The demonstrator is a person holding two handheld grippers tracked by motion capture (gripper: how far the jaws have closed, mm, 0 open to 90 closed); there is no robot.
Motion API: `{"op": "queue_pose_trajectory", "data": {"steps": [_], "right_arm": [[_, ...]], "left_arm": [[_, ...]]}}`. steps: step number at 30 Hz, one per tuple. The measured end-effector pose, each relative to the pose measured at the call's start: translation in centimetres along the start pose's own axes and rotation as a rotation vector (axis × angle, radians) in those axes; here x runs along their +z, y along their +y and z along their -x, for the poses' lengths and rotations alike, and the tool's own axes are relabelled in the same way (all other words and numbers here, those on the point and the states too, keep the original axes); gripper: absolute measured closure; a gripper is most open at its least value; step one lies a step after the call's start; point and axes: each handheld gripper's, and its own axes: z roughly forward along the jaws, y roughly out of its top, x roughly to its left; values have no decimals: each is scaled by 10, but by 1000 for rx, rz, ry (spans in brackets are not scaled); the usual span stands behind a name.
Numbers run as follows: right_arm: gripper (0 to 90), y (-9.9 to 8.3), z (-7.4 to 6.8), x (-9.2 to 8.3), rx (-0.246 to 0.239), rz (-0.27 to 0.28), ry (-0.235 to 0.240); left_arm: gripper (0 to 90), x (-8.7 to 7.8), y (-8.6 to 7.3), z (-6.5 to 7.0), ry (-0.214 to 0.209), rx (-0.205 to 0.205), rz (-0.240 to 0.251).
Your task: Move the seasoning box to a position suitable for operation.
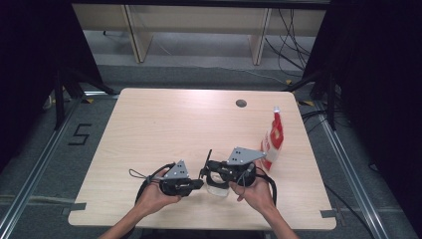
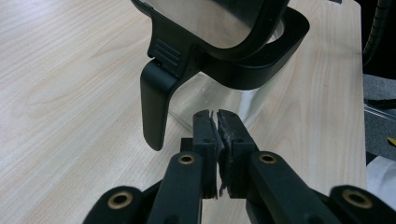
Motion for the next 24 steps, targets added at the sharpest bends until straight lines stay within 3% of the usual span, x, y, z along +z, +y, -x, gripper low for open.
{"op": "queue_pose_trajectory", "data": {"steps": [3, 4, 5, 6, 8, 9, 12, 13, 15, 17, 20, 22, 24], "right_arm": [[855, 2, 1, 2, -23, -6, 4], [855, 2, 0, 3, -21, -2, 4], [855, 2, 0, 2, -15, -12, 2], [854, 2, 1, 4, -24, -11, 5], [854, 1, 1, 5, -17, -6, 6], [854, 1, 1, 5, -18, -19, 12], [854, 1, 1, 6, -15, -12, 7], [854, 1, 1, 6, -13, -14, 9], [854, 2, 2, 7, -18, -15, 6], [853, 3, 1, 7, -14, -29, 13], [852, 4, 1, 10, -21, -30, 10], [852, 5, 1, 11, -18, -40, 8], [852, 4, 1, 12, -23, -30, 14]], "left_arm": [[850, -2, -1, -2, 0, 18, -4], [850, -2, -2, -2, 3, -5, 2], [848, -2, -2, -3, 4, 10, 4], [846, -3, -3, -2, 11, -17, 6], [845, -2, -3, -1, 14, -21, 13], [844, -4, -3, -4, 16, 4, -9], [844, -2, -3, -2, 4, -20, 10], [843, -2, -2, -3, 7, 4, 2], [841, -2, -3, -4, 5, 15, -2], [837, -2, -4, -2, 3, -17, -3], [824, -4, -5, -4, 3, 1, -3], [815, -7, -8, -3, 12, -25, 4], [808, -10, -10, -5, 15, -23, 8]]}}
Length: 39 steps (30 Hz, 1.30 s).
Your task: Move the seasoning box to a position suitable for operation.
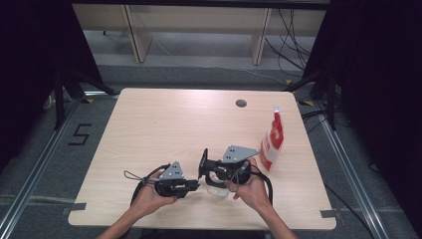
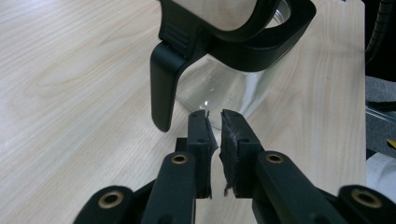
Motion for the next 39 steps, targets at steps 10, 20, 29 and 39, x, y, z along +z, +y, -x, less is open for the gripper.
{"op": "queue_pose_trajectory", "data": {"steps": [10, 20, 29, 39], "right_arm": [[851, -2, 0, -1, 13, 1, -12], [848, 0, -2, 1, 16, -19, -6], [818, -2, 0, -1, 12, -2, -13], [787, -5, 1, -5, 26, -4, -13]], "left_arm": [[751, -20, -14, -6, 22, -53, 9], [578, -43, -28, -9, 35, -77, 3], [370, -56, -40, -10, 87, -124, -3], [335, -59, -40, -14, 116, -111, -9]]}}
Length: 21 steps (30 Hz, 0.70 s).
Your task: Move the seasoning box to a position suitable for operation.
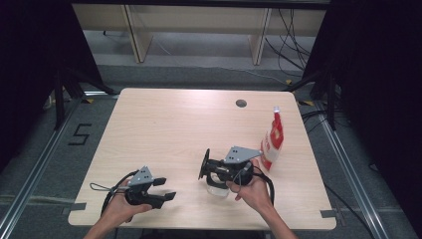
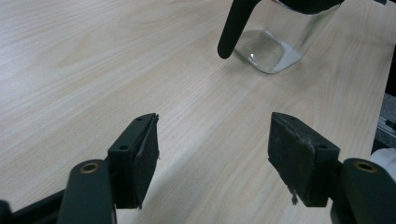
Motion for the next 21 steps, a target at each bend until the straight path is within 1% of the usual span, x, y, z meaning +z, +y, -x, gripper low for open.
{"op": "queue_pose_trajectory", "data": {"steps": [1, 2, 3, 4, 5, 6, 7, 8, 9, 10, 11, 12, 13, 14, 15, 16, 17, 18, 19, 20, 21], "right_arm": [[784, -1, 0, 0, 2, 6, -4], [780, -1, -1, -1, 17, 3, -15], [779, -2, -1, -1, 17, -6, -12], [776, -2, 0, -1, 2, -4, -3], [767, -3, 1, -2, 1, -4, -3], [767, -3, 1, -2, 1, -4, -3], [744, -4, 2, -3, 10, -5, -10], [732, -5, 2, -3, 7, 2, -9], [710, -6, 2, -6, 17, -8, -20], [677, -7, 1, -8, 25, -4, -26], [659, -8, 1, -10, 21, -1, -36], [650, -9, 0, -16, 34, -4, -35], [650, -9, 0, -16, 34, -4, -35], [632, -11, 1, -19, 13, 14, -41], [600, -13, 1, -24, 15, 14, -61], [577, -14, 1, -27, 18, 15, -68], [550, -18, 2, -37, 20, 19, -103], [543, -20, 1, -43, 33, 18, -118], [543, -20, 1, -43, 33, 18, -118], [529, -22, 2, -47, 29, 18, -121], [516, -25, 2, -53, 28, 27, -146]], "left_arm": [[335, 1, 0, 1, 4, 2, 5], [335, 1, -1, 0, 1, 14, -10], [335, 2, -2, 1, 5, -9, -6], [335, 3, -2, 1, 2, 1, -9], [335, 3, -2, 1, 1, 8, -14], [335, 3, -2, 1, -1, 1, -9], [335, 3, -2, 1, 0, 1, -13], [335, 3, -2, 1, 0, 1, -13], [335, 2, -2, 1, 1, 2, -12], [335, 2, -2, 1, 6, -7, -8], [335, 1, -1, -1, 6, 16, -10], [335, 1, -2, -1, 7, 2, -5], [334, 1, -2, -1, 7, 2, -5], [334, 1, -2, -1, 17, -8, -4], [333, 1, -2, 0, 12, -10, -1], [333, 1, -2, 0, 13, -11, -1], [331, 1, -3, 0, 12, -12, -1], [330, 1, -3, -1, 16, -7, -6], [330, 1, -3, -1, 16, -7, -6], [330, 1, -2, -1, 18, 1, -18], [330, 1, -3, -2, 19, 7, -23]]}}
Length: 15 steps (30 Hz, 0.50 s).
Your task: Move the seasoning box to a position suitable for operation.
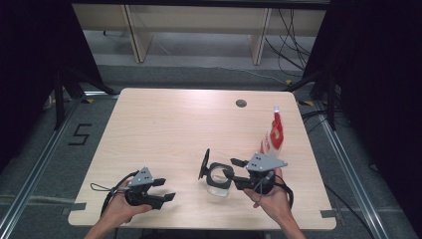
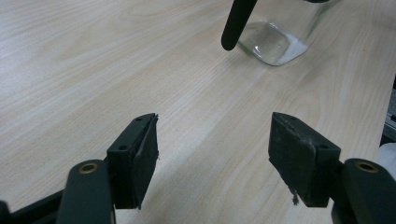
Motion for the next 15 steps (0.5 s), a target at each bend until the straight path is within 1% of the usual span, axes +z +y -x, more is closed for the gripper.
{"op": "queue_pose_trajectory", "data": {"steps": [1, 2, 3, 4, 5, 6, 7, 8, 9, 10, 11, 12, 13, 14, 15], "right_arm": [[504, -2, 1, -4, -2, 4, -15], [486, -4, 1, -9, 6, 9, -30], [469, -10, 1, -20, 21, 28, -74], [469, -10, 1, -20, 21, 28, -74], [463, -17, 0, -30, 58, 30, -94], [457, -20, 3, -34, 44, 40, -111], [457, -20, 3, -34, 44, 40, -111], [447, -25, 3, -40, 58, 35, -134], [444, -28, 4, -45, 69, 30, -154], [425, -34, 8, -53, 80, 32, -186], [425, -34, 8, -53, 80, 32, -186], [421, -40, 10, -60, 125, 31, -228], [421, -40, 10, -60, 125, 31, -228], [408, -46, 16, -65, 127, 33, -271], [408, -46, 16, -65, 127, 33, -271]], "left_arm": [[329, 1, 0, 1, -6, -1, 14], [328, 0, 0, 0, -3, 13, 11], [327, 1, -1, 1, -3, 0, 15], [327, 1, -1, 1, 0, -7, 15], [325, 0, 0, 1, -3, -4, 17], [324, 0, 0, 1, -3, -4, 17], [324, 0, 0, 1, -2, -11, 17], [322, 0, 0, 1, 1, -10, 13], [321, 0, 0, 2, -2, -16, 21], [320, 0, 0, 2, -1, -14, 19], [320, 1, 0, 2, -2, -15, 23], [318, 1, 0, 2, -1, -14, 22], [318, 1, 0, 0, 6, 0, 15], [316, 0, 2, 0, 1, 10, 20], [315, 0, 2, 0, 1, 10, 20]]}}
